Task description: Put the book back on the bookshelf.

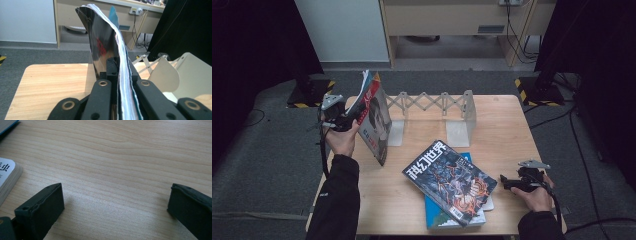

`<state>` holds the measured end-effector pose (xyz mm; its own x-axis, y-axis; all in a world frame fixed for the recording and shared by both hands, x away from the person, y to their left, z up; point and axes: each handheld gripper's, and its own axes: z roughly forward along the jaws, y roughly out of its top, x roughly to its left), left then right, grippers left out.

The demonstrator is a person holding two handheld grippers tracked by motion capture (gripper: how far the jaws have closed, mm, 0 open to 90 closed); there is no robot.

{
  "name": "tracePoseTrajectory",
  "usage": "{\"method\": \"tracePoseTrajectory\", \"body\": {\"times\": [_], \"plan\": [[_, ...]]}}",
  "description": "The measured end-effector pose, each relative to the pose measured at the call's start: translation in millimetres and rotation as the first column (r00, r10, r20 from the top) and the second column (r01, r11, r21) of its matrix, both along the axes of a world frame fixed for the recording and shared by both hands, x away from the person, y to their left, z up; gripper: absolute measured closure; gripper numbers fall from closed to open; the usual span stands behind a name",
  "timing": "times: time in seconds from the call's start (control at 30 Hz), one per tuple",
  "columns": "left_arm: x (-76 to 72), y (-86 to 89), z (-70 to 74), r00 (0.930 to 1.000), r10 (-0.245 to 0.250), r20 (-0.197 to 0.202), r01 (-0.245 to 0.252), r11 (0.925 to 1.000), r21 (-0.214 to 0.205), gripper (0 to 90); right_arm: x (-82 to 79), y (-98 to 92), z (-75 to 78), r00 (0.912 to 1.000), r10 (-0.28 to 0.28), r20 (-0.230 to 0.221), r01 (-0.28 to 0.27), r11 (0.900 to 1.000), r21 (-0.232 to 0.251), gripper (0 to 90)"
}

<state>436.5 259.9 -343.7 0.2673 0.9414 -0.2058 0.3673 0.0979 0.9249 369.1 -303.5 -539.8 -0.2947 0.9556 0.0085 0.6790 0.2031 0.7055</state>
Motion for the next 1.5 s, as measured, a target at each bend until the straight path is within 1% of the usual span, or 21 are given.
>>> {"method": "tracePoseTrajectory", "body": {"times": [0.13,0.27,0.33,0.4,0.5,0.53,0.57,0.6,0.67,0.7,0.83,0.9,1.07,1.23,1.27,1.3,1.33,1.4,1.5], "plan": [[6.4,-0.1,-2.7,0.9998,0.022,-0.001,-0.022,0.9997,0.009,86.3,0.1,0.0,0.0,1.0000,0.000,0.000,0.000,1.0000,0.000,0.8],[10.0,1.6,-2.5,0.9989,0.047,0.008,-0.047,0.9984,0.031,86.3,0.1,0.0,0.0,1.0000,0.001,0.000,-0.001,1.0000,0.000,0.8],[11.0,2.3,-2.8,0.9987,0.051,0.009,-0.051,0.9981,0.036,86.3,0.2,-0.2,-0.1,1.0000,0.003,0.002,-0.003,1.0000,-0.002,0.8],[13.0,2.9,-4.0,0.9981,0.059,0.019,-0.060,0.9973,0.043,86.3,0.3,-0.2,-0.1,1.0000,0.003,0.001,-0.003,1.0000,-0.001,0.8],[13.8,2.6,-4.4,0.9972,0.070,0.028,-0.071,0.9966,0.042,86.3,0.3,-0.2,-0.1,1.0000,0.003,0.002,-0.003,1.0000,-0.002,0.8],[14.2,1.4,-4.5,0.9965,0.074,0.039,-0.076,0.9961,0.046,86.3,0.2,-0.2,-0.1,1.0000,0.003,0.002,-0.003,1.0000,-0.002,0.8],[14.2,1.4,-4.5,0.9965,0.074,0.039,-0.076,0.9961,0.046,86.3,0.2,-0.2,-0.1,1.0000,0.003,0.002,-0.003,1.0000,-0.002,0.8],[13.8,-0.8,-4.7,0.9958,0.076,0.050,-0.079,0.9950,0.061,86.3,0.3,-0.2,-0.1,1.0000,0.003,0.002,-0.003,1.0000,-0.002,0.8],[13.6,-1.6,-4.7,0.9955,0.079,0.054,-0.082,0.9942,0.069,86.3,0.3,-0.2,-0.1,1.0000,0.003,0.002,-0.003,1.0000,-0.001,0.8],[13.0,-2.4,-5.2,0.9953,0.075,0.061,-0.080,0.9934,0.082,86.3,0.3,-0.2,-0.1,1.0000,0.003,0.001,-0.003,1.0000,-0.001,0.8],[12.2,-1.6,-7.6,0.9953,0.072,0.065,-0.077,0.9940,0.077,86.1,0.3,-0.2,-0.1,1.0000,0.003,0.002,-0.003,1.0000,-0.002,0.8],[11.7,-0.6,-9.3,0.9957,0.067,0.065,-0.072,0.9940,0.082,86.0,0.3,-0.2,-0.1,1.0000,0.003,0.002,-0.003,1.0000,-0.002,0.8],[9.0,-1.9,-10.2,0.9937,0.072,0.086,-0.081,0.9900,0.116,86.0,0.3,-0.2,-0.1,1.0000,0.003,0.002,-0.003,1.0000,-0.002,0.8],[6.3,0.6,-14.5,0.9915,0.080,0.103,-0.090,0.9910,0.099,85.7,0.2,-0.2,-0.1,1.0000,0.003,0.002,-0.003,1.0000,-0.002,0.8],[6.3,0.6,-14.5,0.9915,0.080,0.103,-0.090,0.9910,0.099,85.6,0.2,-0.2,-0.1,1.0000,0.003,0.002,-0.003,1.0000,-0.002,0.8],[5.0,0.3,-15.3,0.9903,0.081,0.113,-0.093,0.9896,0.109,85.4,0.2,-0.2,-0.1,1.0000,0.003,0.002,-0.003,1.0000,-0.002,0.8],[5.0,0.3,-15.3,0.9903,0.081,0.113,-0.093,0.9896,0.109,85.3,0.2,-0.2,-0.1,1.0000,0.003,0.002,-0.003,1.0000,-0.002,0.8],[3.7,-1.0,-16.6,0.9888,0.081,0.125,-0.095,0.9896,0.109,85.0,0.2,-0.2,-0.1,1.0000,0.003,0.001,-0.003,1.0000,-0.001,0.8],[3.4,-1.2,-17.2,0.9886,0.081,0.127,-0.095,0.9897,0.107,84.2,0.2,-0.2,-0.1,1.0000,0.003,0.002,-0.003,1.0000,-0.001,0.8]]}}
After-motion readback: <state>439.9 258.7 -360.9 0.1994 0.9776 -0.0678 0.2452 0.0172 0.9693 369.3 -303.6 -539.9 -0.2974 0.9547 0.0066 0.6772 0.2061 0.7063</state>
